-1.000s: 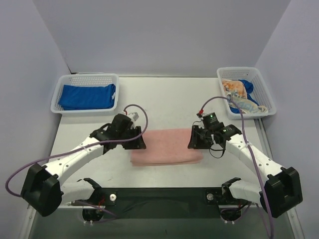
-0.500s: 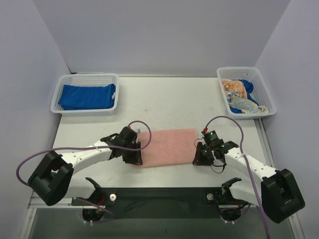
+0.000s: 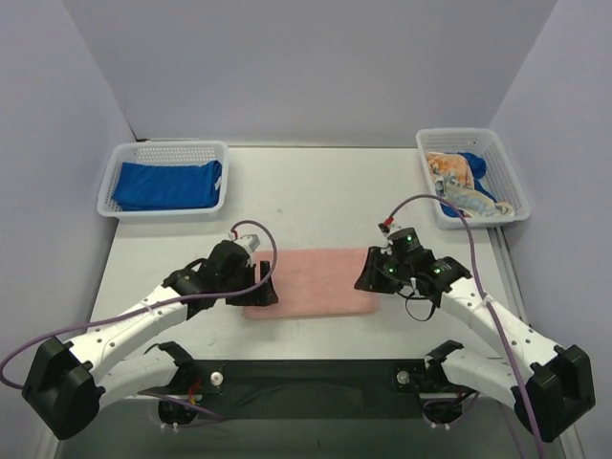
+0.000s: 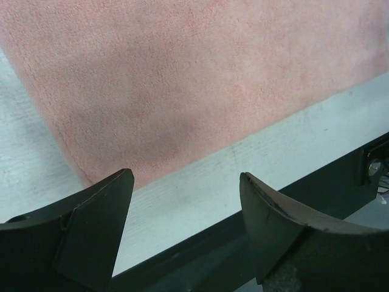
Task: Fold and stack the towels
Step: Fold the towel
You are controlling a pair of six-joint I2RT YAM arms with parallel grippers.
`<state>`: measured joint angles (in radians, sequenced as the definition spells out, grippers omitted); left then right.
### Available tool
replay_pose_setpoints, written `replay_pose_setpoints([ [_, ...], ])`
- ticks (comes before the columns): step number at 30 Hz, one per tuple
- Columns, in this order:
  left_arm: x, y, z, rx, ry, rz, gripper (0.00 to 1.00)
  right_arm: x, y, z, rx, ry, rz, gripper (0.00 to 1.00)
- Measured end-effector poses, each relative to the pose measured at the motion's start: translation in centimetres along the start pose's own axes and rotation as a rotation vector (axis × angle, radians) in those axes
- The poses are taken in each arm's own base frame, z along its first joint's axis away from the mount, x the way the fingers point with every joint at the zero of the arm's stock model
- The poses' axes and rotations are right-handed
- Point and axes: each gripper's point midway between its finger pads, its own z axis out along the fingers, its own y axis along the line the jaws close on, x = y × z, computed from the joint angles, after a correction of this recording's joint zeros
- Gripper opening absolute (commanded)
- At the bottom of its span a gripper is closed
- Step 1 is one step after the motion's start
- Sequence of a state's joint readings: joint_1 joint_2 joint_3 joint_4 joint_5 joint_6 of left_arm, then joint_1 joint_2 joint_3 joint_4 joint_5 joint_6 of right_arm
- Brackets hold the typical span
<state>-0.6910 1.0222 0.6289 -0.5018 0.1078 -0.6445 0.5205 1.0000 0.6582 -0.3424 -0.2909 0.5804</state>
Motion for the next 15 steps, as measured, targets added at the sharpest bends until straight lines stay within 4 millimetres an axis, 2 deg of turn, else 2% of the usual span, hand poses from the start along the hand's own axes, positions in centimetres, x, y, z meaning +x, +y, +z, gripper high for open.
replay_pose_setpoints([
  [5,0.2,1.0,0.8,-0.052,0.016,-0.002,0.67,0.3,3.2,1.7,-0.072,0.047,-0.05,0.26],
  [10,2.3,3.7,2.6,-0.15,0.083,-0.015,0.56,2.0,5.0,4.9,-0.121,0.126,-0.079,0.25],
  [12,3.3,4.8,3.2,-0.178,0.11,-0.031,0.52,2.9,5.1,6.5,-0.132,0.154,-0.084,0.24],
  [15,3.1,5.0,3.5,-0.177,0.09,-0.067,0.47,4.8,3.8,8.2,-0.113,0.197,-0.077,0.24],
])
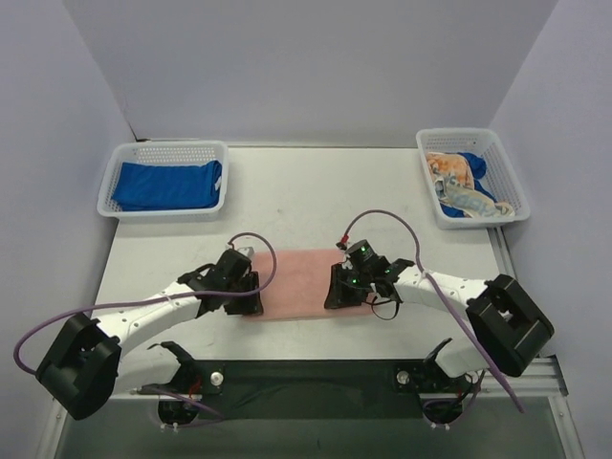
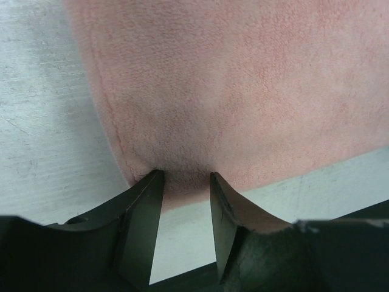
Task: Fold and stack the towels
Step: Fold the towel
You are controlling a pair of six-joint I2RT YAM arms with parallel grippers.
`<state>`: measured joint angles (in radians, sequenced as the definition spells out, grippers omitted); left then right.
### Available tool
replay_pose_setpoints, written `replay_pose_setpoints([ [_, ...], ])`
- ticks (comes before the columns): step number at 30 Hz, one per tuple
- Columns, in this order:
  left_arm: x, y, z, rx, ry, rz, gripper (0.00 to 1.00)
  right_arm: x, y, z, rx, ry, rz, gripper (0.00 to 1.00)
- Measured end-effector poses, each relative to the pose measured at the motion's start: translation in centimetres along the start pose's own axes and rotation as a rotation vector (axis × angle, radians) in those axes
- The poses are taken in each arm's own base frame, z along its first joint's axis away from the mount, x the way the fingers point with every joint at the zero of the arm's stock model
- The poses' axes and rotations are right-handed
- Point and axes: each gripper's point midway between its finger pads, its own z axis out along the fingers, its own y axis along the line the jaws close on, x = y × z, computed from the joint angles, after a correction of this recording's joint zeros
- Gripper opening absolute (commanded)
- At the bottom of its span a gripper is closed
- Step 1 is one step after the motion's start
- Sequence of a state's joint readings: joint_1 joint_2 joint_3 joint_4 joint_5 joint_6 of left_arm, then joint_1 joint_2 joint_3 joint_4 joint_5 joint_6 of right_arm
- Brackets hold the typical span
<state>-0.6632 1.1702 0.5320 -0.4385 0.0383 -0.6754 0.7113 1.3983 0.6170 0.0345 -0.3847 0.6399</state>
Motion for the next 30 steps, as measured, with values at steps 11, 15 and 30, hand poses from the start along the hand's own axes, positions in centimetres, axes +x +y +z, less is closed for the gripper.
replay_pose_setpoints([
  [11,-0.6,-0.1,-1.1,0.063,-0.064,-0.076,0.63,0.7,-2.9,-2.7,-0.001,-0.079,0.056,0.24],
  [15,-1.1,-0.5,-2.4,0.088,-0.103,-0.077,0.65,-1.4,-3.8,-5.1,0.01,-0.192,0.078,0.23],
  [30,-2.4,1.3,0.4,0.043,-0.108,-0.197,0.49,1.5,-9.2,-3.9,0.132,-0.155,0.317,0.19],
])
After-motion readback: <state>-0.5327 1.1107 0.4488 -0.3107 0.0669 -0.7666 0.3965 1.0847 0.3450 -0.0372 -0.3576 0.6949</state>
